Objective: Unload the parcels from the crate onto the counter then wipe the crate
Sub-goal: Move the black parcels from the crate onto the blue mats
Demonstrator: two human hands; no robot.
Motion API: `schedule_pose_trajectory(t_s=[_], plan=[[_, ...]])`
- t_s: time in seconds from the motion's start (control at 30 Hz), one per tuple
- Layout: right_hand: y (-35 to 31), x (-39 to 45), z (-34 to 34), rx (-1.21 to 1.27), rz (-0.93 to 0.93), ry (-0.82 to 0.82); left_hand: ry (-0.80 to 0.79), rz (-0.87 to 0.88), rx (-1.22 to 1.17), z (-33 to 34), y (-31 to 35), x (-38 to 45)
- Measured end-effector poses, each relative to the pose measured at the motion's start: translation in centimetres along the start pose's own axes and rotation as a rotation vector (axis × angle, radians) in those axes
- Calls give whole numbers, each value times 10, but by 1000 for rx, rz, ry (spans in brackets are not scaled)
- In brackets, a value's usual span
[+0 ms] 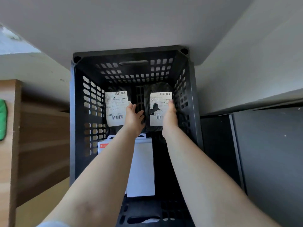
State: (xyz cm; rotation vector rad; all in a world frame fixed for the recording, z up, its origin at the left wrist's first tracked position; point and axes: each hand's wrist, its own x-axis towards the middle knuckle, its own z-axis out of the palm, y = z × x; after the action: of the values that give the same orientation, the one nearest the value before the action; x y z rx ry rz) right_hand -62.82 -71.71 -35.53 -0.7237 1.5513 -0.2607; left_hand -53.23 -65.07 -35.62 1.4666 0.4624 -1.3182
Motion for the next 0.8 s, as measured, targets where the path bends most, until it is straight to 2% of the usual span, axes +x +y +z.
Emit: schedule_pose_trajectory(t_s=[0.1,0.27,0.43,0.57,0.8], plan=[[-1,-3,1,90,12,15,-1,-7,36,1,-6,15],[14,10,4,87,55,-28,-62,-26,29,-5,-7,24],[2,-10,-3,112,63,-103,-22,-11,112,-20,12,20],[-6,-28,-5,83,26,-133,2,-21,152,-30,27,4],[-32,-61,-17,9,-76,-191,-82,-21,131,-52,56,-45]])
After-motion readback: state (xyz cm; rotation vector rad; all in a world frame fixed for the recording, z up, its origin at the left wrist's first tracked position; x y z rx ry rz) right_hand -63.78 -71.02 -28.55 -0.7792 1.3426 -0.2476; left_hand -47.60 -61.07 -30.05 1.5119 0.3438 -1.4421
